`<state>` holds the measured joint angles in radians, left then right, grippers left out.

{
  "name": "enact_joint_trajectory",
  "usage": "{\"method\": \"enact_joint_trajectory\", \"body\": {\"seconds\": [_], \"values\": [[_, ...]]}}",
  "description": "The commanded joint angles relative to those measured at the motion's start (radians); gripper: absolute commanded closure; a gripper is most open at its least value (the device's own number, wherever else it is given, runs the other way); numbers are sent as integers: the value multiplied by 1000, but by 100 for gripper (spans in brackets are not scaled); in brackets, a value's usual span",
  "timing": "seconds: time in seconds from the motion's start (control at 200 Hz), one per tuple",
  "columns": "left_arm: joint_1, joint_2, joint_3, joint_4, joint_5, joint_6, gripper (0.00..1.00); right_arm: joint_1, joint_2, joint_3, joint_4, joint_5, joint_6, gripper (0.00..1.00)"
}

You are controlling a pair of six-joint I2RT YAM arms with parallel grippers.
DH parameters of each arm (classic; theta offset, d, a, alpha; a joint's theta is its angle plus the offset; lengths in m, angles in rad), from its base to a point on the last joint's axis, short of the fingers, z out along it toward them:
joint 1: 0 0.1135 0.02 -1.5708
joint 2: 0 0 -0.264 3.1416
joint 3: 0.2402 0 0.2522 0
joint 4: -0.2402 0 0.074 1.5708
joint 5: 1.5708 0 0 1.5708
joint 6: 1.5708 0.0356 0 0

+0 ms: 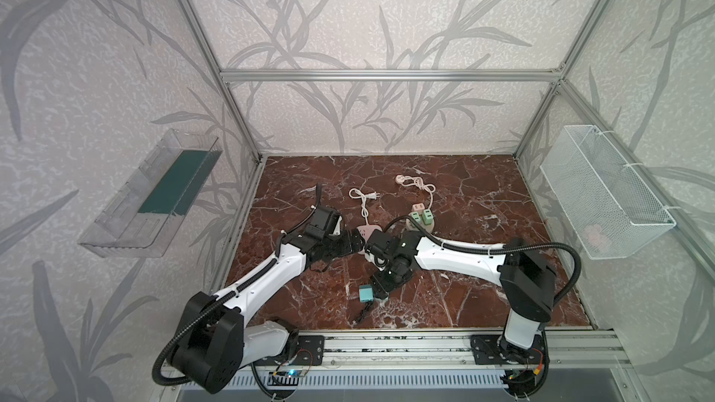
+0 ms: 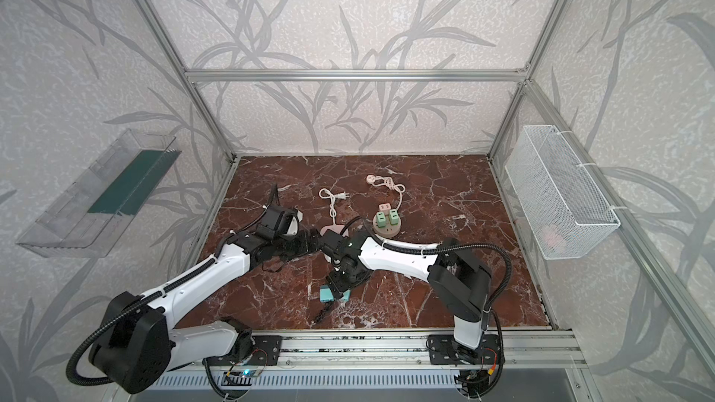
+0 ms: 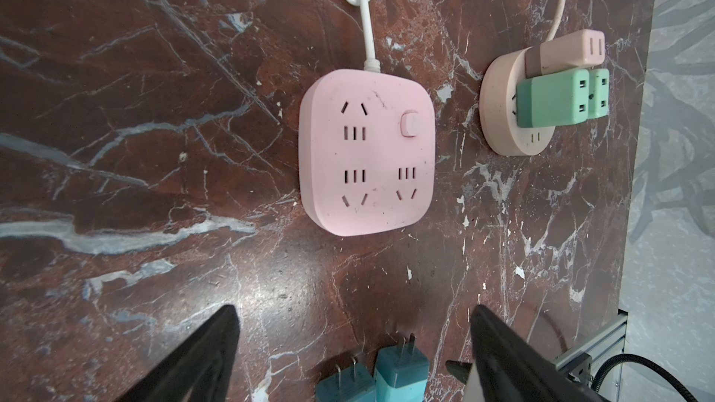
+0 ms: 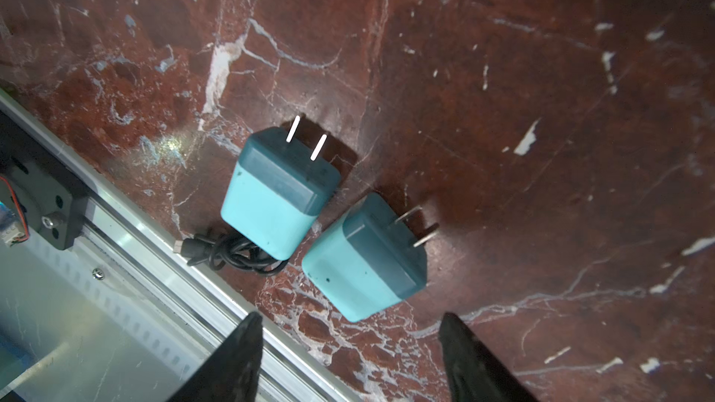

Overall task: Insert the plug
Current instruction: 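Move the right gripper over the teal chargers nearest the robot, then lower the right gripper around the teal charger farther from the table edge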

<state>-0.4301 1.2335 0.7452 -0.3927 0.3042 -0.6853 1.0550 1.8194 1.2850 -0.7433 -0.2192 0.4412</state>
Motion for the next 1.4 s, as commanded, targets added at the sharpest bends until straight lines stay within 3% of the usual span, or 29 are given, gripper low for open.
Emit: {"method": "enact_joint_trajectory", "body": {"seconds": [0.0,0.48,0.885,1.1,1.4], "values": [[1,-14,-9,-2,-8,-7,8,10,28,-3,-27,-8,12,29],[3,-16,-6,-3,-11,1,8,14,89,10,-68,35,29,35],[4,-22,-5,-1,-14,0,8,-2,113,78,-197,225,19,35],[5,-24,-7,-4,-16,-2,8,-2,115,104,-198,225,33,35],[5,-40,-17,1,-29,-4,8,-2,86,88,-80,123,68,35]]}}
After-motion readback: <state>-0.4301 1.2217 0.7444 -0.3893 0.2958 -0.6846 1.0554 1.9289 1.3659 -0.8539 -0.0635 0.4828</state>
